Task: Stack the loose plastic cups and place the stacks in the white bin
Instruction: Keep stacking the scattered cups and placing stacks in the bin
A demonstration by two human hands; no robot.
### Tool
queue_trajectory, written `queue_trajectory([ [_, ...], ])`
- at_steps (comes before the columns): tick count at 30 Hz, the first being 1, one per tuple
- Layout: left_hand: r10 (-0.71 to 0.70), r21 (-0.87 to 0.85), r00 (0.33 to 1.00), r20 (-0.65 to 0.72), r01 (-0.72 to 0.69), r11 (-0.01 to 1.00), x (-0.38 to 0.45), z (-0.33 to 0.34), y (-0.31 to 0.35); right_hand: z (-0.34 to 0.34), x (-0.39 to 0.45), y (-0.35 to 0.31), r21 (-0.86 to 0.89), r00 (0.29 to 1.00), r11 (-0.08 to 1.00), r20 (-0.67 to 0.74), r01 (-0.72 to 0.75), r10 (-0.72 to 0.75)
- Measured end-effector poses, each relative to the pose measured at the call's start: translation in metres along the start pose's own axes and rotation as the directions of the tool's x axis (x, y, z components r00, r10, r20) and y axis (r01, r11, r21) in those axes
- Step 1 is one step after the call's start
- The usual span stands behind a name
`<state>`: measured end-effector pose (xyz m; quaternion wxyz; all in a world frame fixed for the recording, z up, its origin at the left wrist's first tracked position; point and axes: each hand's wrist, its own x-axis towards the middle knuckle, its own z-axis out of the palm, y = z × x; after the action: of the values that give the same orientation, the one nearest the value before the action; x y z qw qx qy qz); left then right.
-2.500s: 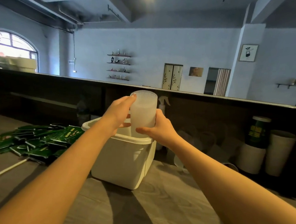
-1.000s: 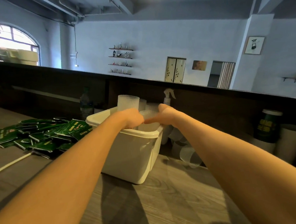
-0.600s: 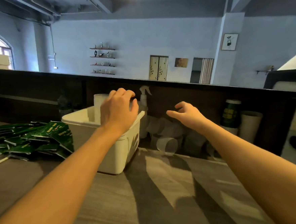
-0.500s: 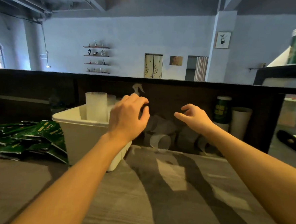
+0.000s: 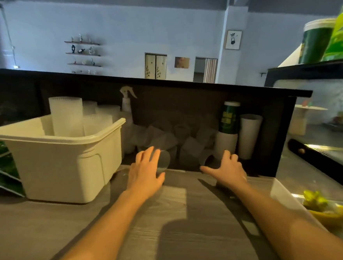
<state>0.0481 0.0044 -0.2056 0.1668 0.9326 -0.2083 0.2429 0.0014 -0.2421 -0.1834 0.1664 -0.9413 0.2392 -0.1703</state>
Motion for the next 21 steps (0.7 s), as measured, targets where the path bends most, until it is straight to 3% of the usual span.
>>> queue_trajectory([
  [4, -0.033, -0.015, 0.999, 0.031, 0.033, 0.999, 0.008, 0.014, -0.001, 0.021, 0.007, -0.017, 0.038, 0.998, 0.997, -0.009, -0.065, 0.065],
  [8, -0.037, 0.034, 0.999, 0.029, 0.036, 0.999, 0.018, 0.019, -0.002, 0.035, 0.012, -0.028, 0.051, 0.99, 0.995, -0.107, -0.089, 0.094],
  [14, -0.058, 0.078, 0.998, 0.036, 0.056, 0.995, 0.028, 0.023, -0.014, 0.041, 0.007, -0.023, 0.178, 0.979, 0.981, -0.2, 0.074, -0.038],
  [21, -0.005, 0.162, 0.997, 0.078, -0.008, 0.987, 0.025, 0.017, -0.024, 0.024, -0.004, -0.018, 0.195, 0.956, 0.963, -0.261, 0.185, -0.131],
])
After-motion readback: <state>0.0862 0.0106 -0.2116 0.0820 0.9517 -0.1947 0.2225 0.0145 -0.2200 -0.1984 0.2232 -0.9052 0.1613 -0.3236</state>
